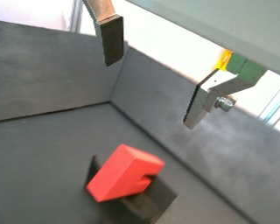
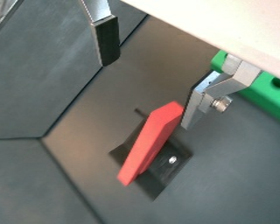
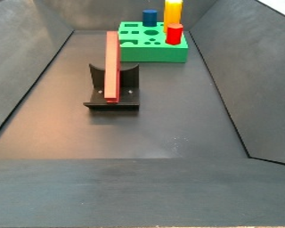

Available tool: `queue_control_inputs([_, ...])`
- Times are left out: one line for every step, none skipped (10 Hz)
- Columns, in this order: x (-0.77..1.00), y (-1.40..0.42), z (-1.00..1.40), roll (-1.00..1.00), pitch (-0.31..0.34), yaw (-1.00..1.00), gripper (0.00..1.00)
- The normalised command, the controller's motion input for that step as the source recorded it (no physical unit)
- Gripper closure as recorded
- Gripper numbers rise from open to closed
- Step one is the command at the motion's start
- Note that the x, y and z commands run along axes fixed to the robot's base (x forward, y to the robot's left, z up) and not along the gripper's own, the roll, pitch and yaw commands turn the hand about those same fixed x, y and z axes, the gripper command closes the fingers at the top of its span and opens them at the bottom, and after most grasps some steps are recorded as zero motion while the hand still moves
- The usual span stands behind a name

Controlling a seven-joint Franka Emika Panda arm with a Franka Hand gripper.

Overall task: Pick up the double-square object. Move up. Rotate the double-square object. Place the double-square object on the fixture. Regrasp the double-square object. Move to above the board. Insert the double-square object.
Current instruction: Regrasp the double-square object.

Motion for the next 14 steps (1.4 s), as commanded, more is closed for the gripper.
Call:
queue_control_inputs([0.09,-0.04,0.0,1.0,0.127,0.07,0.0])
queue_control_inputs([0.1,-0.04,0.0,1.0,0.148,0.09,0.0])
queue_control_inputs([0.09,-0.04,-0.01,1.0,0.178,0.12,0.0])
queue_control_inputs([0.1,-0.05,-0.01,1.0,0.193,0.15,0.0])
queue_control_inputs([0.1,-0.05,-0.01,0.82,0.191,0.19,0.0])
queue_control_inputs([0.1,-0.05,-0.01,0.57,0.162,0.21,0.0])
queue_control_inputs([0.1,-0.05,-0.01,0.38,0.132,0.22,0.0])
queue_control_inputs([0.1,-0.04,0.0,0.26,0.096,0.23,0.0])
queue_control_inputs([0.08,-0.04,0.0,0.2,0.055,0.23,0.0])
queue_control_inputs([0.07,-0.05,-0.01,0.17,0.012,0.21,0.0])
queue_control_inputs([0.03,0.05,-1.0,0.07,0.026,0.22,0.0])
queue_control_inputs([0.04,0.05,-1.0,0.06,0.016,0.19,0.0])
queue_control_inputs([0.05,0.04,-1.0,0.05,-0.024,0.17,0.0])
queue_control_inputs([0.06,0.04,-1.0,0.05,-0.075,0.14,0.0])
